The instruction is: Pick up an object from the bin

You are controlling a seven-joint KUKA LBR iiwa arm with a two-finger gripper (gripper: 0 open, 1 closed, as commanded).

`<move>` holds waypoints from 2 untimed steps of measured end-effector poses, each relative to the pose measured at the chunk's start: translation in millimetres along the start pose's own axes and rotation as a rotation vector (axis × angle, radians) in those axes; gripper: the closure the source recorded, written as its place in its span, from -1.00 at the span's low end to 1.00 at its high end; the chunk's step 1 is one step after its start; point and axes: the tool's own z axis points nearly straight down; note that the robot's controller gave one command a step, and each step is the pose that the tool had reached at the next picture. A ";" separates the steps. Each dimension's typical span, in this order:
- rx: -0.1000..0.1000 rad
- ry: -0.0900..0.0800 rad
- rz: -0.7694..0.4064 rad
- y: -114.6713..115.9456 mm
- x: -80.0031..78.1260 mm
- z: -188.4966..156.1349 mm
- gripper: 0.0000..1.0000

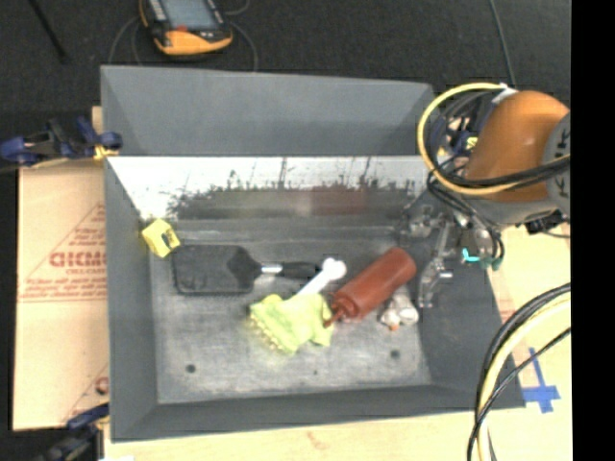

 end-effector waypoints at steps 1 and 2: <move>0.000 0.000 -0.001 0.2 -0.1 0.0 -1.00; 0.004 -0.010 -0.120 38.9 0.3 46.1 1.00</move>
Offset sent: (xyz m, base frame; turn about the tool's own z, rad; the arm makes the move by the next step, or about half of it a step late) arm -0.0070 0.0427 -0.0582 -0.1193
